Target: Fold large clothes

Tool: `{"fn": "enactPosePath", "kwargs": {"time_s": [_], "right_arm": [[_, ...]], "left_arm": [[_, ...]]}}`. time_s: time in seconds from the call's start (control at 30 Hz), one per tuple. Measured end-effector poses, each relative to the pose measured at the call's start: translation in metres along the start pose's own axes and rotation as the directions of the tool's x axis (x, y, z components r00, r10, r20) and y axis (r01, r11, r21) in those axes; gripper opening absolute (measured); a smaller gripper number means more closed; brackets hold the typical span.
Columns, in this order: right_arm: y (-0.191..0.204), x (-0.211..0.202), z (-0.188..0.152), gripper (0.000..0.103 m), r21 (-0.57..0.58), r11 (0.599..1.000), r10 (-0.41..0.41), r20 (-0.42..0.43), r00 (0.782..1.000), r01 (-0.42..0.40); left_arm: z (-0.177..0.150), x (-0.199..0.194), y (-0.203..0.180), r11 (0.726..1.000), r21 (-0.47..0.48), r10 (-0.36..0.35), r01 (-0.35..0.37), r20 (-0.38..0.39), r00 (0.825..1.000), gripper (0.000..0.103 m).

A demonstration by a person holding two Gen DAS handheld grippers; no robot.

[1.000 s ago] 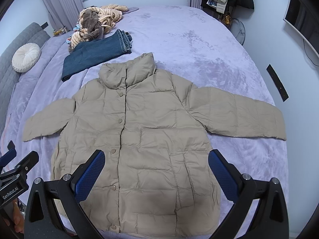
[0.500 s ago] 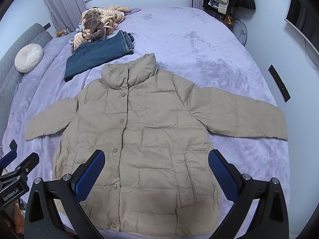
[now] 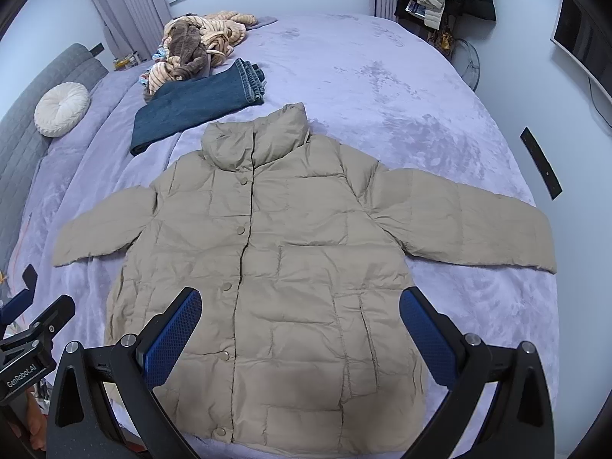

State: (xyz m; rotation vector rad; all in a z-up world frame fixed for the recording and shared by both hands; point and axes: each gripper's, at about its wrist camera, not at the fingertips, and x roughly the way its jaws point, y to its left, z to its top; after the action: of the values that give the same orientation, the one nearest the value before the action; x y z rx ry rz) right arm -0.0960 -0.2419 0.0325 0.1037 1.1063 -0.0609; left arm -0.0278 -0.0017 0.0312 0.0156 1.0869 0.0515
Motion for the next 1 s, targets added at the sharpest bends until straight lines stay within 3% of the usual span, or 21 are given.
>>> {"fn": "enactPosePath", "kwargs": {"time_s": [0.33,0.67,0.77,0.87,1.0], "right_arm": [[0.002,0.006,-0.003,0.103,0.019,1.0,0.008,-0.023,1.0,-0.008],[0.026,0.04,-0.009,0.103,0.087,0.994,0.073,-0.07,0.995,-0.067],[0.044,0.061,-0.008,0.103,0.117,0.989,0.102,-0.073,0.992,-0.093],[0.068,0.087,-0.006,0.103,0.131,0.986,0.109,-0.07,0.992,-0.099],[0.109,0.141,-0.006,0.103,0.104,0.99,0.118,-0.209,0.971,-0.098]], "left_arm": [[-0.001,0.013,0.013,0.999,-0.024,-0.042,0.041,-0.041,0.998,0.103],[0.01,0.084,0.085,0.976,-0.157,-0.174,0.153,-0.132,0.976,0.103],[0.016,0.118,0.123,0.955,-0.229,-0.223,0.19,-0.127,0.966,0.103],[0.018,0.164,0.174,0.911,-0.339,-0.282,0.233,-0.103,0.954,0.103],[0.016,0.228,0.24,0.851,-0.466,-0.311,0.244,-0.071,0.948,0.103]]}}
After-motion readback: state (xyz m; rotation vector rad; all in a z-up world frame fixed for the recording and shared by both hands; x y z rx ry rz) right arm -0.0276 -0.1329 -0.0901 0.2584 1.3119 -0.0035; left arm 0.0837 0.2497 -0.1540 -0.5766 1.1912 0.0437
